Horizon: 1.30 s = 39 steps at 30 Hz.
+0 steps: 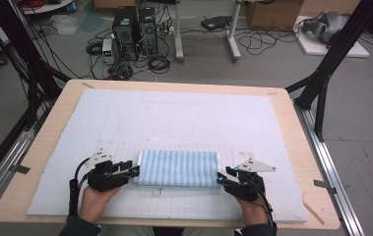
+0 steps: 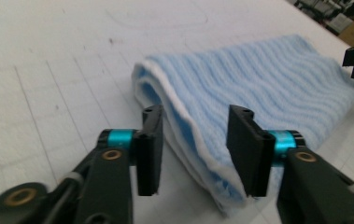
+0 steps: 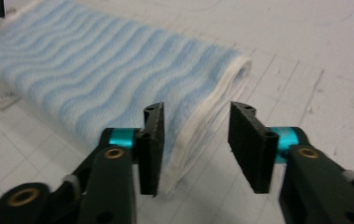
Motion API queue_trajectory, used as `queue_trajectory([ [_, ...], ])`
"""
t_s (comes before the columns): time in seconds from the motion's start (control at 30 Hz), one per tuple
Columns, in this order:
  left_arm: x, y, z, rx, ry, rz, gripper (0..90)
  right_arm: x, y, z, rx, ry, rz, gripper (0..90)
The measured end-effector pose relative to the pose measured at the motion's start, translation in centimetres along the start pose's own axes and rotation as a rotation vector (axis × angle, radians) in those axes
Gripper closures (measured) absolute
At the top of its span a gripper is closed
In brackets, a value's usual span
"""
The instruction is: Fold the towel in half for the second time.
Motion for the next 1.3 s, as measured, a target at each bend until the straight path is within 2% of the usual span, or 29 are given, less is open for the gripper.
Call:
queue_trajectory([
  [0.07, 0.1, 0.4, -0.1, 0.015, -0.013, 0.044, 51.6, 0.0, 0.5, -0.2, -0.009, 0.016, 0.012, 50.7],
  [0.1, 0.3, 0.6, -0.1, 0.037, -0.027, 0.068, 52.0, 0.1, 0.6, -0.2, -0.025, 0.018, 0.014, 51.2],
  [0.2, 1.0, 1.2, -0.2, 0.083, -0.058, 0.083, 58.3, 1.1, 1.4, -0.8, -0.061, 0.028, -0.001, 57.0],
  [0.3, 2.4, 1.4, -0.3, 0.102, -0.059, 0.053, 69.3, 2.6, 2.0, -1.4, -0.099, 0.029, -0.037, 64.0],
  [0.43, 3.9, 1.6, -0.4, 0.104, -0.033, -0.002, 79.4, 4.4, 2.4, -1.6, -0.116, 0.013, -0.084, 64.6],
  [0.5, 4.6, 1.6, -0.4, 0.108, -0.002, -0.038, 79.7, 5.2, 2.6, -1.4, -0.121, -0.013, -0.105, 64.2],
  [0.6, 5.4, 1.2, -0.7, 0.089, 0.031, -0.100, 79.8, 5.7, 2.6, -0.8, -0.119, -0.054, -0.126, 64.3],
  [0.67, 5.6, 0.9, -0.8, 0.087, 0.044, -0.130, 81.8, 5.7, 2.6, -0.5, -0.108, -0.055, -0.128, 63.3],
  [0.8, 5.8, 0.8, -0.6, 0.120, 0.080, -0.147, 82.5, 5.6, 2.4, -0.4, -0.112, -0.044, -0.127, 62.5],
  [0.9, 5.7, 0.7, -0.6, 0.117, 0.091, -0.147, 82.9, 5.5, 2.2, 0.0, -0.100, -0.044, -0.118, 62.1],
  [0.97, 5.7, 0.7, -0.7, 0.096, 0.103, -0.142, 84.4, 5.4, 2.1, 0.3, -0.090, -0.050, -0.111, 62.2],
  [1.07, 5.5, 0.7, -0.8, 0.092, 0.086, -0.133, 82.3, 5.1, 2.0, 0.6, -0.077, -0.046, -0.106, 59.8],
  [1.17, 5.0, 0.7, -0.9, 0.075, 0.062, -0.089, 70.3, 4.5, 2.1, 0.5, -0.085, -0.040, -0.083, 56.1],
  [1.23, 4.3, 0.8, -0.9, 0.070, 0.050, -0.051, 63.1, 3.9, 2.2, 0.7, -0.076, -0.036, -0.060, 50.3],
  [1.3, 3.7, 1.0, -1.0, 0.052, 0.000, -0.008, 55.6, 3.2, 2.4, 1.0, -0.064, -0.035, -0.038, 44.2],
])
Point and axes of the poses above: each handheld gripper's, and its own axes: x roughly forward along the jaws, y roughly out of its top, z roughly to its right, the point moved 2 cm from there along x, roughly forward along the jaws, and after that the axes turned 14 degrees about x, right-handed, at the moved point
